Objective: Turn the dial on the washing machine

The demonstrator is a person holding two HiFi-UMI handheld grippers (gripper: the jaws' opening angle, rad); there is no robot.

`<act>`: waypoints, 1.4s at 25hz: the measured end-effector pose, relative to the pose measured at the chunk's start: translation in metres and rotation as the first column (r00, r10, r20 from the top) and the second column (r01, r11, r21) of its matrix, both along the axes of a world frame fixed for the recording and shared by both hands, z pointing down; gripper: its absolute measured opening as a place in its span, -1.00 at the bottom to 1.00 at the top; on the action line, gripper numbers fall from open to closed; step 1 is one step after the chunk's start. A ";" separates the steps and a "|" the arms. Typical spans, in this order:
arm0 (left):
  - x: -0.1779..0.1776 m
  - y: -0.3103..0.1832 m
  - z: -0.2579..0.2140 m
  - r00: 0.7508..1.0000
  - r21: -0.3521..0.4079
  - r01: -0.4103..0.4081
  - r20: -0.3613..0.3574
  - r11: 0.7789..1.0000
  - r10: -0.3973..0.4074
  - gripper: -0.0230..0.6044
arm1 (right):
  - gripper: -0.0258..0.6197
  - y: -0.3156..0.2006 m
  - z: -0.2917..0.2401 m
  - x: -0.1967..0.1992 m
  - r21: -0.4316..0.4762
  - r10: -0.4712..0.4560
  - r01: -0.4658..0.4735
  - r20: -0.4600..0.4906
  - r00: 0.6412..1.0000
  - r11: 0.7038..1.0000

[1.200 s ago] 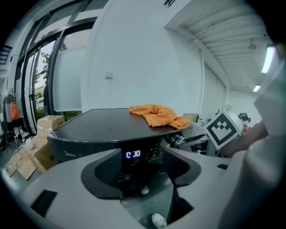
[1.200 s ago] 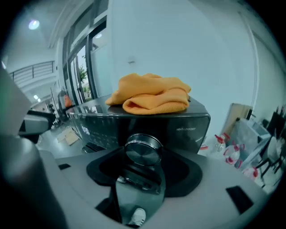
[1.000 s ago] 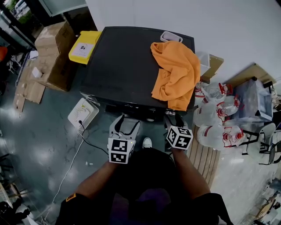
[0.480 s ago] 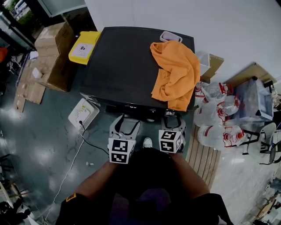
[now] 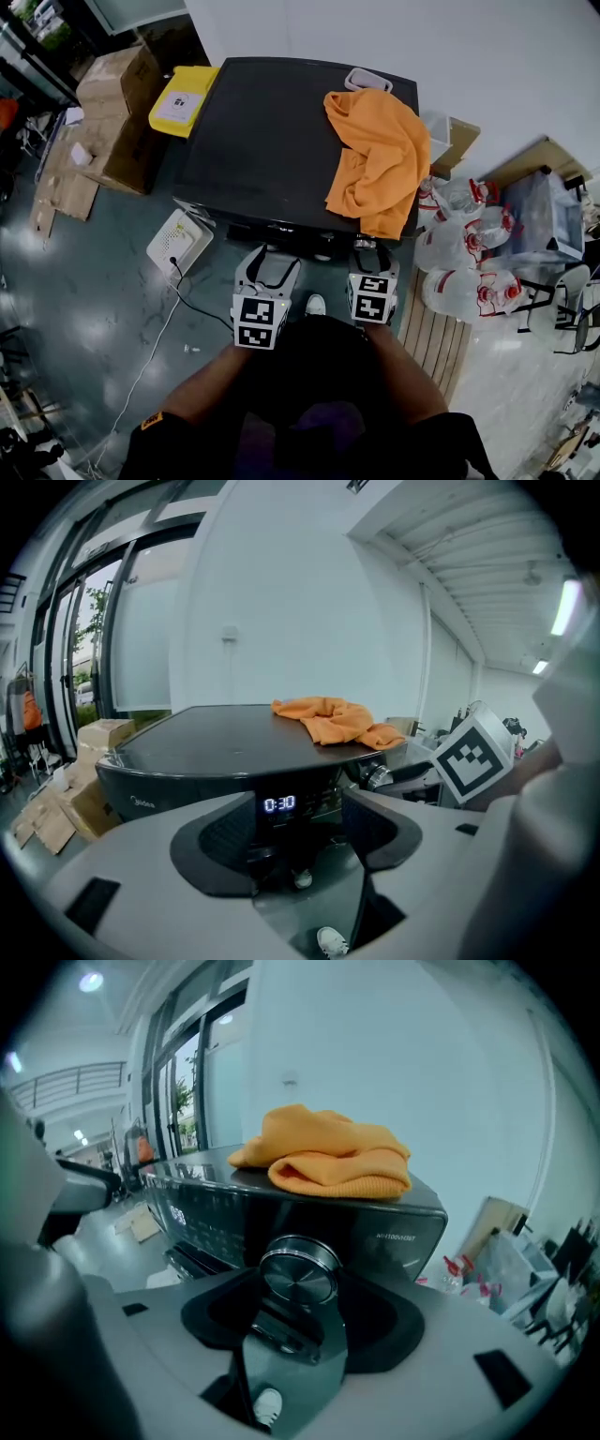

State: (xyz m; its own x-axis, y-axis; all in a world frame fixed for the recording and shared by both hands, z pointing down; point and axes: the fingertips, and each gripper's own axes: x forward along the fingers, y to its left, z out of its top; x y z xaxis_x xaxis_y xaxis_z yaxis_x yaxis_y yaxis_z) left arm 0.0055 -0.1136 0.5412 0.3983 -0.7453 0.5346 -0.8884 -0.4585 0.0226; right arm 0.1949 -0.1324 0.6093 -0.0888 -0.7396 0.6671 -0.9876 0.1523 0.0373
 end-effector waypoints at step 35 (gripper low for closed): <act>0.001 0.003 0.002 1.000 -0.013 0.001 -0.006 1.000 -0.001 0.00 | -0.10 -0.001 -0.003 0.002 0.006 -0.011 0.010 0.063 0.998 1.000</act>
